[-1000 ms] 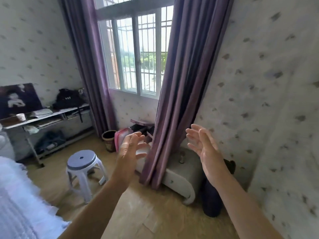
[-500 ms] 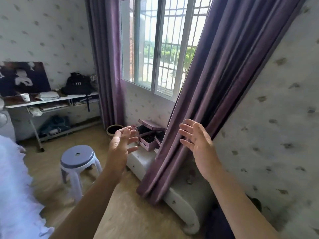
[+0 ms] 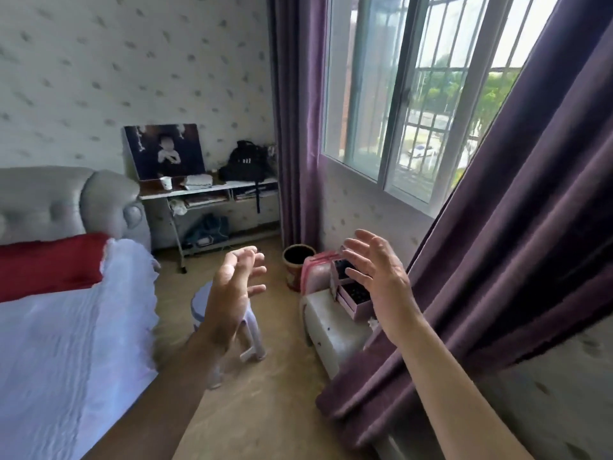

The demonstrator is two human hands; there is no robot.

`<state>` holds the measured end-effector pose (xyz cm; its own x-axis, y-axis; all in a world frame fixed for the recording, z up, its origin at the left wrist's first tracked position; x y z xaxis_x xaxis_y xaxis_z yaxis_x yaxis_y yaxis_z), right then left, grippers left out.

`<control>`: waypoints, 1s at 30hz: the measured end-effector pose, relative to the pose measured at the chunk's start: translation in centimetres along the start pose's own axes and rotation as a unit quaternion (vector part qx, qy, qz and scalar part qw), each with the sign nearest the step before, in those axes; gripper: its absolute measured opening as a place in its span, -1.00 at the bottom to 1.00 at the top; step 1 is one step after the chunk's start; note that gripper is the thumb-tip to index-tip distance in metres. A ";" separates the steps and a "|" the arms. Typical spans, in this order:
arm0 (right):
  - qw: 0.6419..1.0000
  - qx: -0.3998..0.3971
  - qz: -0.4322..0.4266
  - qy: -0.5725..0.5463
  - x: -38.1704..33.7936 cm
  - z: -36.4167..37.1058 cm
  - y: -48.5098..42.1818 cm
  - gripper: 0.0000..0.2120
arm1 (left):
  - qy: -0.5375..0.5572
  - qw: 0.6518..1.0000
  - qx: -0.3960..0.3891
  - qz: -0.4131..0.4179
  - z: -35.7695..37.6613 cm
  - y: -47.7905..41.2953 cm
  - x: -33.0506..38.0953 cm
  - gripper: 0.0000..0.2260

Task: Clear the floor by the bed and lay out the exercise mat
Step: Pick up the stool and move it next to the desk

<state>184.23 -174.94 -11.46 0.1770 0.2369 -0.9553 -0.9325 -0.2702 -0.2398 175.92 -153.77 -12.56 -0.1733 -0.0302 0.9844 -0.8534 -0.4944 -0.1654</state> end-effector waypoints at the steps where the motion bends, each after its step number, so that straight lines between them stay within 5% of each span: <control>1: 1.000 -0.010 0.006 -0.005 0.3 -0.3 -1.8 -0.50 | -0.008 1.000 0.011 0.001 0.6 -1.1 0.2 -0.52; 11: 0.994 -0.087 0.048 -0.037 5.5 2.5 -15.1 -0.71 | -0.053 0.993 0.101 0.009 0.4 -11.0 -2.1 -0.68; 30: 0.982 -0.166 0.083 0.032 19.8 20.5 -38.3 -0.57 | 0.013 0.974 0.223 -0.041 -14.2 -36.2 -13.7 -0.76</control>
<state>216.99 -140.74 -17.66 0.0614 0.1078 -0.9923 -0.7978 -0.5921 -0.1137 202.18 -123.11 -20.93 -0.1315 0.0441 0.9903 -0.5673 -0.8226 -0.0387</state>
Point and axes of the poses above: each hand's wrist, its own y-axis away from the middle knuckle, its own z-axis out of the palm, x = y × z, the point moved 1 cm from there along -y, towards the middle knuckle, and after that the axes turned 1 degree about -x, right-handed, at the moved point
